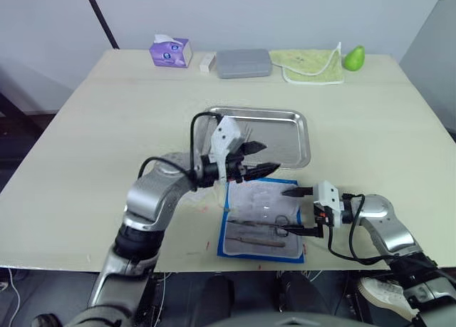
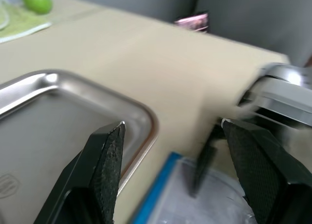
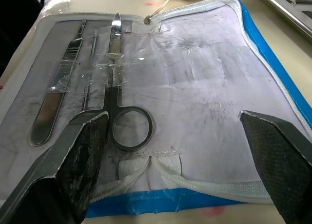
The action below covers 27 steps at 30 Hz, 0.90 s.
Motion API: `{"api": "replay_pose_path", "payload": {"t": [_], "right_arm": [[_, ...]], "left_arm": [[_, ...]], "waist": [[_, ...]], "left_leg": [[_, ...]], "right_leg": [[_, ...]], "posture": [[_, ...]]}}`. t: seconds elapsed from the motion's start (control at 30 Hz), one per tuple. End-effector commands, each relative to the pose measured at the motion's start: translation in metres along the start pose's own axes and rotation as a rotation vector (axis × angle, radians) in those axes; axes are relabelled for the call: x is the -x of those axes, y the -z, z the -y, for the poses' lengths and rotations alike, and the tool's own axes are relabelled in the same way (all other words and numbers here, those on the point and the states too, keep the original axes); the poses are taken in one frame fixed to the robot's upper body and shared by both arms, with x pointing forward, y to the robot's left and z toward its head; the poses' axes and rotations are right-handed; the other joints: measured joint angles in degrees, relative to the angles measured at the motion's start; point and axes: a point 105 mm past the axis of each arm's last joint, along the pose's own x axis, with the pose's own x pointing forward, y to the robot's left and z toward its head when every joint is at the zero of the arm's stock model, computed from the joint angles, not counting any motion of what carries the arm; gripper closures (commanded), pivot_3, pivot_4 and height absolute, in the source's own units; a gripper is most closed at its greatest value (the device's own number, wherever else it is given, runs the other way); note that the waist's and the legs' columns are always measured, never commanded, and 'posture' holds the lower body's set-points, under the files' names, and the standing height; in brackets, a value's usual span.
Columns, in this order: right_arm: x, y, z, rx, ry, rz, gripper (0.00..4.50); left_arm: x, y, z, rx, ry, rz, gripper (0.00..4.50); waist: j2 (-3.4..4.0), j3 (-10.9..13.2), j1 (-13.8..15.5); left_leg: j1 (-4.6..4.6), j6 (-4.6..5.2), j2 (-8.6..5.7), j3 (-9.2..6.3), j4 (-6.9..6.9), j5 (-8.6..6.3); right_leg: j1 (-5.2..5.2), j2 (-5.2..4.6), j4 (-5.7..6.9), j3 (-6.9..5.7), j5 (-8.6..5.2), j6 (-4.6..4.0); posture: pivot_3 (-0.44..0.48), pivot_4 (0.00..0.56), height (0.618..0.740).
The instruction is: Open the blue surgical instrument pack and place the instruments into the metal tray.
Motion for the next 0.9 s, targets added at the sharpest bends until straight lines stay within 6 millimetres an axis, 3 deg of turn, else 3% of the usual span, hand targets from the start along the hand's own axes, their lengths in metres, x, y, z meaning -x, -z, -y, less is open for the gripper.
{"api": "replay_pose_path", "payload": {"t": [0.03,0.23,0.27,0.33,0.47,0.63,0.77,0.9], "right_arm": [[0.006,0.044,-0.023,-0.143,-0.036,-0.138,0.00],[0.008,0.044,-0.025,-0.141,-0.032,-0.136,0.00],[0.008,0.044,-0.025,-0.139,-0.029,-0.134,0.00],[0.009,0.042,-0.025,-0.137,-0.024,-0.130,0.00],[0.012,0.039,-0.024,-0.135,-0.014,-0.119,0.00],[0.018,0.035,-0.023,-0.128,-0.001,-0.104,0.00],[0.021,0.019,-0.019,-0.107,0.021,-0.034,0.00],[0.038,-0.008,-0.016,-0.097,0.065,0.044,0.00]], "left_arm": [[0.025,-0.010,0.008,-0.079,0.098,0.070,1.15],[0.058,0.009,0.019,-0.052,0.190,0.052,1.15],[0.064,0.011,0.018,-0.040,0.189,0.052,0.60],[0.072,0.014,0.017,-0.045,0.184,0.047,0.01],[0.097,0.019,0.014,-0.043,0.124,0.045,0.01],[0.131,0.037,0.026,0.037,0.065,0.003,0.01],[0.136,0.036,0.028,0.023,0.046,-0.003,0.01],[0.135,0.031,0.027,0.008,0.047,-0.001,0.01]], "waist": [[0.13,0.1,0.1],[0.10,0.1,0.4],[0.10,0.1,0.4],[0.11,0.1,0.8],[0.15,0.1,1.1],[0.28,0.3,1.4],[0.30,0.4,2.0],[0.49,0.6,2.3]], "left_leg": [[0.00,0.01,0.00,-0.01,0.00,0.00],[0.00,0.04,0.02,0.08,0.01,-0.01],[-0.01,0.04,0.02,0.08,0.01,-0.01],[-0.02,0.04,0.04,0.07,0.00,-0.01],[-0.02,0.05,0.09,0.09,-0.01,-0.02],[-0.05,0.14,0.18,0.13,-0.03,-0.08],[-0.13,0.15,0.16,0.04,0.00,-0.08],[-0.15,0.15,0.14,0.09,0.01,-0.08]], "right_leg": [[0.00,0.00,0.00,-0.01,0.00,-0.01],[-0.01,-0.02,-0.05,-0.02,-0.01,0.01],[-0.02,-0.01,-0.05,-0.03,-0.01,0.00],[-0.04,0.00,-0.04,-0.05,-0.01,0.00],[-0.08,0.01,-0.04,-0.03,-0.03,-0.02],[-0.11,-0.07,-0.09,-0.01,-0.07,-0.06],[-0.11,-0.18,-0.11,-0.03,-0.16,-0.19],[-0.13,-0.17,-0.11,-0.03,-0.16,-0.19]], "posture": [[0.000,0.150,0.740],[0.000,0.150,0.740],[0.000,0.150,0.740],[0.000,0.150,0.740],[0.000,0.150,0.740],[0.000,0.150,0.740],[0.000,0.150,0.740],[0.000,0.150,0.740]]}}
